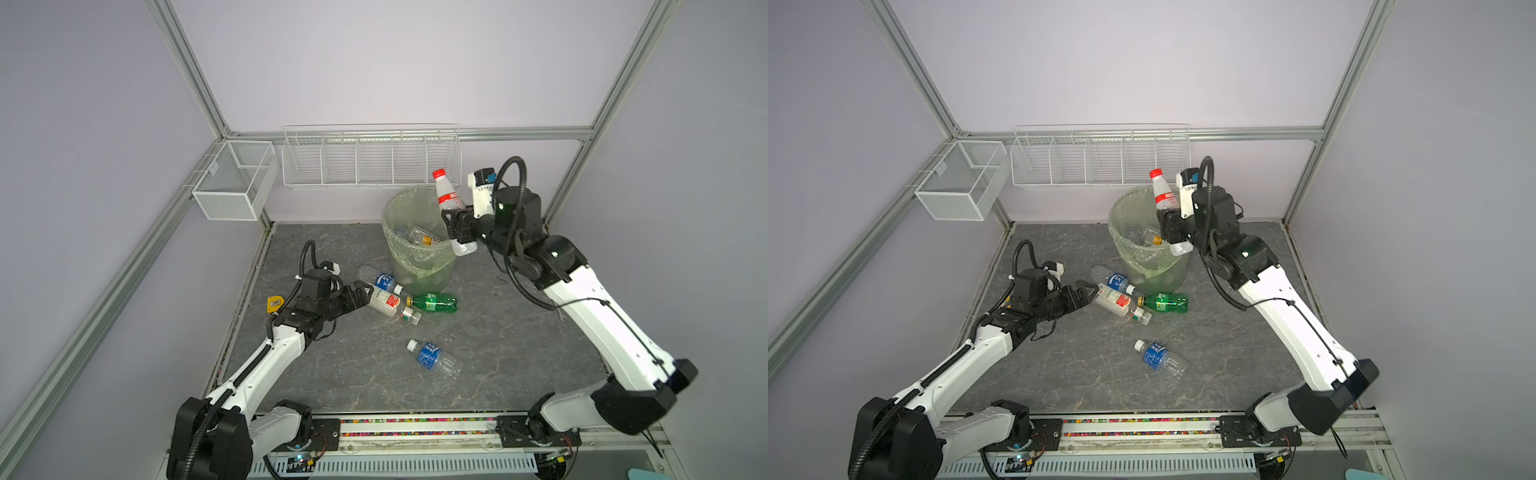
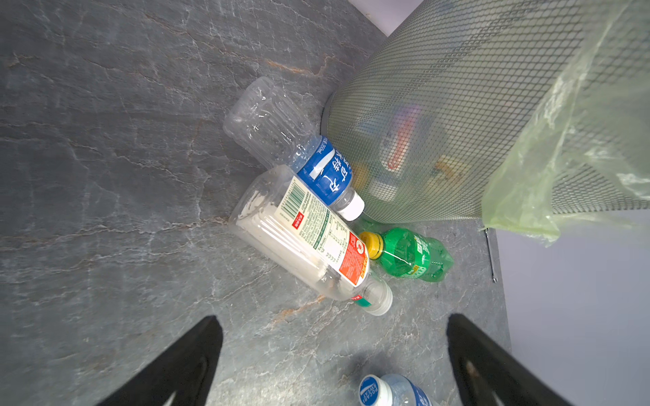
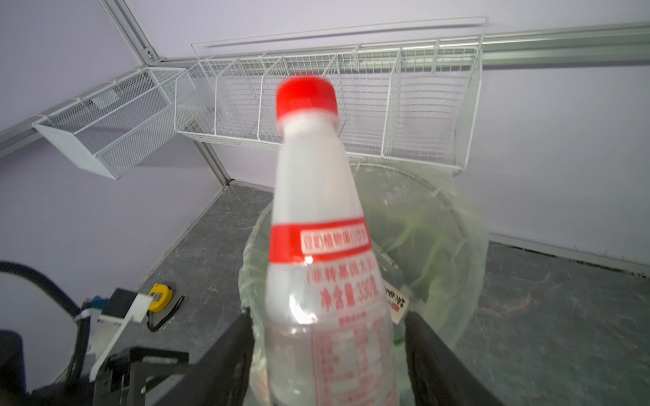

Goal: Throw the plastic bottles in the bin
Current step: Throw the plastic bottle into the trash bin.

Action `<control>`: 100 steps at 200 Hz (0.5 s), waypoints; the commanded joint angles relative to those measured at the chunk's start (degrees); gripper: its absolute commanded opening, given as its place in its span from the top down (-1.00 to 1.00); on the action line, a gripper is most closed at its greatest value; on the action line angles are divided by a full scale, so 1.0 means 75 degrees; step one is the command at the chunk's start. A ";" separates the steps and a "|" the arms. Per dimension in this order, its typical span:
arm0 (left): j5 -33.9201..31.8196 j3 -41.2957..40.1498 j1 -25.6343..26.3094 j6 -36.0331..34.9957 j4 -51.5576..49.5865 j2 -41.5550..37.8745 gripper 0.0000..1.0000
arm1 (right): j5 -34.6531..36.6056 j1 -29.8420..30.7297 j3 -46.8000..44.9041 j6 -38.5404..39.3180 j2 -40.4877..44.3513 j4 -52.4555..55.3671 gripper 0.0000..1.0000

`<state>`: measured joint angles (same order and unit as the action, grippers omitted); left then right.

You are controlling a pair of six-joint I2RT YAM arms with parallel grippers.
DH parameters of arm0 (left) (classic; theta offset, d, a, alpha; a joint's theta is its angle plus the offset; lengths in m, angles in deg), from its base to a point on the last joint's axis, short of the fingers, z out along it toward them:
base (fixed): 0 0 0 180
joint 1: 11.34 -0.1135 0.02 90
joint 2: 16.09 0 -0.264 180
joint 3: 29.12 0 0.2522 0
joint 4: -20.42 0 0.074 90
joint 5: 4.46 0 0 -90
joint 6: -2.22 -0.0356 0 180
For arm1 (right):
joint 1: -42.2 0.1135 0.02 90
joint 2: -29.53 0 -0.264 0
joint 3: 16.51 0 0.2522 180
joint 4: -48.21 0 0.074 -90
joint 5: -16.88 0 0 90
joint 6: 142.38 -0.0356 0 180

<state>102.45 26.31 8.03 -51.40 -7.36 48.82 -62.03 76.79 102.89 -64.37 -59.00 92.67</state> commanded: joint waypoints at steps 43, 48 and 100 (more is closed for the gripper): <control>-0.0203 0.0005 -0.0041 0.0019 -0.0343 -0.0919 -0.99 | -0.0242 -0.0353 0.1885 0.0398 -0.1454 0.1210 -0.85; -0.0236 -0.0011 -0.0033 0.0013 -0.0350 -0.0948 -0.99 | -0.0308 -0.0352 0.1585 0.0386 -0.1281 0.0995 -0.78; -0.0140 -0.0014 -0.0037 -0.0022 -0.0362 -0.0866 -0.99 | -0.0515 -0.0347 -0.0401 0.0107 0.0120 0.0169 -0.77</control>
<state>101.62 26.31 8.03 -51.40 -9.09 41.97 -64.43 74.16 103.94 -62.68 -62.89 98.05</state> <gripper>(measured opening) 0.993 0.883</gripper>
